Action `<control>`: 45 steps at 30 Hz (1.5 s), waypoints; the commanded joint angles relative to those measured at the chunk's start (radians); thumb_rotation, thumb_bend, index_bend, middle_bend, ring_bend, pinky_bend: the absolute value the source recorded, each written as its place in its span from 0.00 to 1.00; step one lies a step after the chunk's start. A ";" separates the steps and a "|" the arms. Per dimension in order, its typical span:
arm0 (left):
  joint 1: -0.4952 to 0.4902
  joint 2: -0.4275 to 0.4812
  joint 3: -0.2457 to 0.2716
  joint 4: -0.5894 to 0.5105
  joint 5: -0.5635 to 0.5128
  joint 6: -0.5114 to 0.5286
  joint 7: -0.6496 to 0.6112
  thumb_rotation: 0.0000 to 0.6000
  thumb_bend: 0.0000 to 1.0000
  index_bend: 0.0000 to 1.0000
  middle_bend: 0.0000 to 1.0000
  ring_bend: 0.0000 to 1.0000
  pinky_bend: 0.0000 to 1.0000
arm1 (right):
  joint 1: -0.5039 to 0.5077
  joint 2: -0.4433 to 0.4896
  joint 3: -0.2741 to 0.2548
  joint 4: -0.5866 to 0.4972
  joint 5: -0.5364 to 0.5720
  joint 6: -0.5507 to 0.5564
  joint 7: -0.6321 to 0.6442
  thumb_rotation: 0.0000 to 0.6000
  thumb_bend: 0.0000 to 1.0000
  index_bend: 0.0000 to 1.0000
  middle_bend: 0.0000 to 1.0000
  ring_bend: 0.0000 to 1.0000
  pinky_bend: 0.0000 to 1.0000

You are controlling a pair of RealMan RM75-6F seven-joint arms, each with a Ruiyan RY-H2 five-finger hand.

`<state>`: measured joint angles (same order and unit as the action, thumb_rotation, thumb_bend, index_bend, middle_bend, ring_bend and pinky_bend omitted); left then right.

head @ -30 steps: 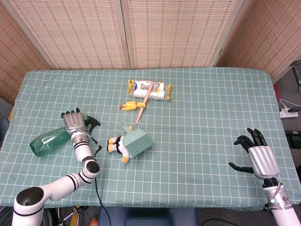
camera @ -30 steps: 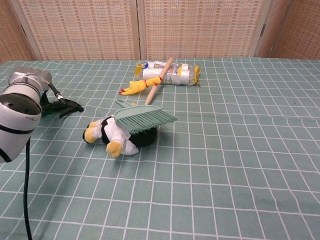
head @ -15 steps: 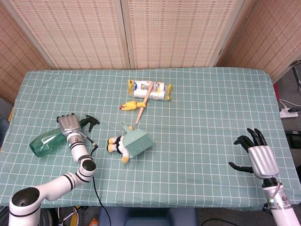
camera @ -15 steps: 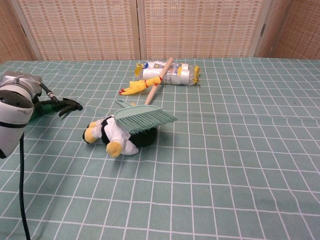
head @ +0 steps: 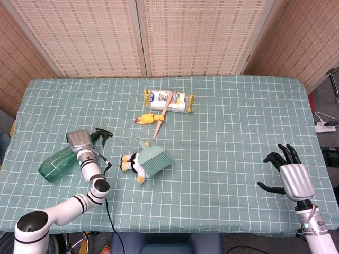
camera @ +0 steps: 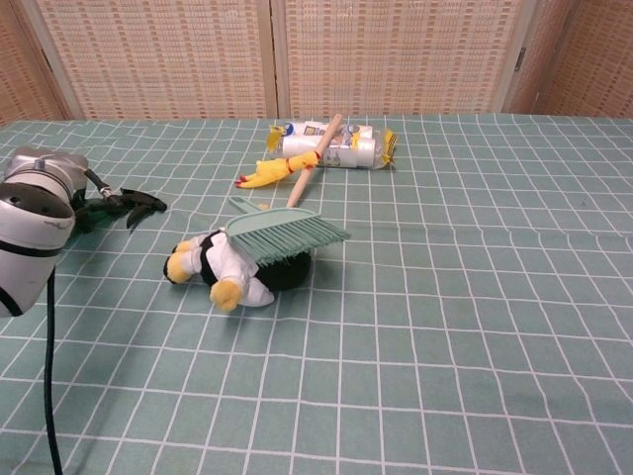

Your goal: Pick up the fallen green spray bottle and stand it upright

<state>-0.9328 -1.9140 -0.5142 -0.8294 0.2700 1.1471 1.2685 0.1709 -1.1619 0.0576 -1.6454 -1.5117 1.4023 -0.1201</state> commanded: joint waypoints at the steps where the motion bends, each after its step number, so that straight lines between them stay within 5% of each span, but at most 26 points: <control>1: 0.002 0.001 0.007 0.002 0.017 -0.001 -0.014 1.00 0.31 0.48 0.53 0.47 0.43 | 0.000 0.001 0.000 0.000 0.000 0.000 0.001 1.00 0.00 0.39 0.30 0.07 0.00; 7: 0.006 0.033 0.010 -0.057 0.076 0.026 -0.062 1.00 0.32 0.53 0.59 0.51 0.47 | 0.000 0.002 0.000 0.000 0.002 -0.001 0.001 1.00 0.00 0.39 0.30 0.07 0.00; 13: 0.032 0.151 0.021 -0.243 0.247 0.079 -0.211 1.00 0.33 0.56 0.62 0.55 0.48 | -0.001 0.002 0.000 0.000 0.003 -0.001 -0.001 1.00 0.00 0.39 0.30 0.07 0.00; 17: 0.073 0.243 0.008 -0.388 0.443 0.122 -0.462 1.00 0.33 0.56 0.62 0.55 0.45 | -0.002 0.000 0.001 -0.001 0.005 0.001 -0.008 1.00 0.00 0.39 0.30 0.08 0.00; 22: 0.111 0.264 -0.036 -0.435 0.587 0.155 -0.794 1.00 0.33 0.56 0.62 0.56 0.45 | -0.004 -0.007 0.004 0.000 0.008 0.008 -0.026 1.00 0.00 0.39 0.30 0.08 0.00; 31: 0.077 0.190 -0.125 -0.341 0.657 0.135 -1.196 1.00 0.33 0.55 0.62 0.56 0.42 | -0.008 -0.027 0.012 0.008 0.012 0.025 -0.056 1.00 0.00 0.40 0.31 0.10 0.00; 45: -0.007 0.091 -0.163 0.053 0.746 0.017 -1.743 1.00 0.30 0.48 0.56 0.48 0.33 | -0.017 -0.031 0.017 -0.003 0.039 0.031 -0.118 1.00 0.00 0.42 0.32 0.11 0.00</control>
<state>-0.9131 -1.7981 -0.6629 -0.8656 0.9882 1.2017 -0.3723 0.1538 -1.1934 0.0739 -1.6465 -1.4777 1.4355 -0.2295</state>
